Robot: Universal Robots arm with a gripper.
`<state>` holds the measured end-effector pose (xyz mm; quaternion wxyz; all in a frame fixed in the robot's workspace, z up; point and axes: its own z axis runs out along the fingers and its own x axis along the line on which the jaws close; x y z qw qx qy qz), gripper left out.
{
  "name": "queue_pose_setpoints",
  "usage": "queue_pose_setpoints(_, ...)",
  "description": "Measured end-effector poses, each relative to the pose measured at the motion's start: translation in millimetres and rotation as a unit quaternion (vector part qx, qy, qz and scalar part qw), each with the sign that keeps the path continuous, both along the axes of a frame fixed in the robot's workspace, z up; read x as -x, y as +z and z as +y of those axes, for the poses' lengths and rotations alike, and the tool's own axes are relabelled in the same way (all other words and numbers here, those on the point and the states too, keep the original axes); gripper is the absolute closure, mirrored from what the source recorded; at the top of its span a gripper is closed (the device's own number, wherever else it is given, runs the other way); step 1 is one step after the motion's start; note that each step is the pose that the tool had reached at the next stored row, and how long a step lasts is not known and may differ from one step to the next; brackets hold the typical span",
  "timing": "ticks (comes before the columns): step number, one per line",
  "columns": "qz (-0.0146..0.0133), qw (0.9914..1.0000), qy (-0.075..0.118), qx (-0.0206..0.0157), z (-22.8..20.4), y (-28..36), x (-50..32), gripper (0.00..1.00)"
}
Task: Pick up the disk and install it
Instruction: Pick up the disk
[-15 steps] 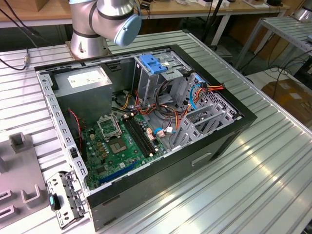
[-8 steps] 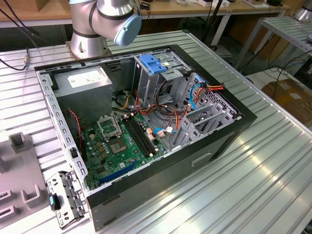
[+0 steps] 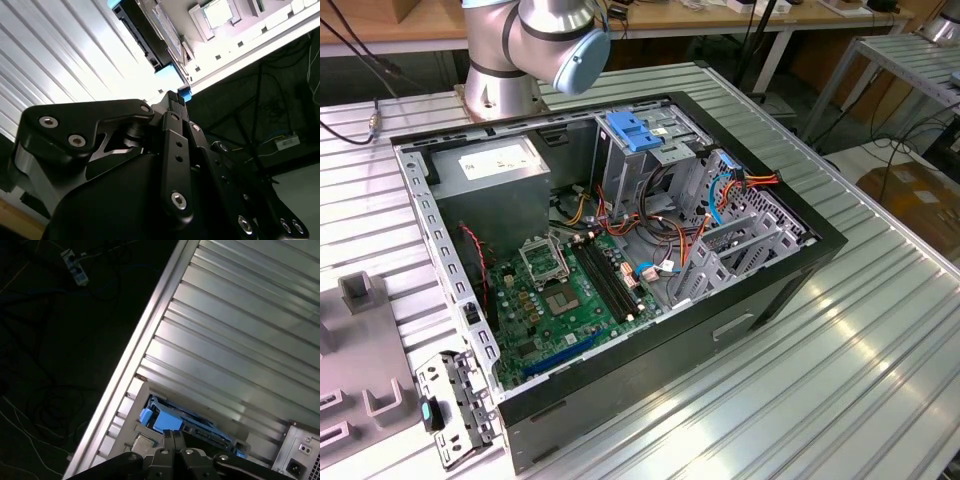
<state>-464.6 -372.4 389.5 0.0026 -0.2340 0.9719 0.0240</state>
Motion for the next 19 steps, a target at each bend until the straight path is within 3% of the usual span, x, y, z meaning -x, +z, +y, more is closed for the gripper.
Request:
queue_pose_setpoints(1,0.0,0.99997,0.008,0.0,0.0,0.0,0.0,0.89)
queue_pose_setpoints(2,0.0,0.99959,0.029,0.0,0.0,0.0,0.0,0.89)
queue_pose_setpoints(4,0.0,0.99882,0.049,0.0,0.0,0.0,0.0,0.89)
queue_pose_setpoints(6,0.0,0.9976,0.069,0.0,0.0,0.0,0.0,0.89)
queue_pose_setpoints(9,0.0,0.99478,0.102,0.0,0.0,0.0,0.0,0.89)
queue_pose_setpoints(10,0.0,0.9932,0.116,0.0,0.0,-0.1,0.0,0.89)
queue_pose_setpoints(11,0.0,0.99054,0.137,0.0,0.0,-0.1,0.0,0.89)
queue_pose_setpoints(13,0.0,0.98629,0.165,0.0,0.0,-0.1,0.0,0.89)
queue_pose_setpoints(17,0.0,0.97945,0.202,0.0,0.0,-0.1,0.0,0.89)
queue_pose_setpoints(19,0.0,0.97227,0.234,0.0,0.0,-0.2,0.0,0.89)
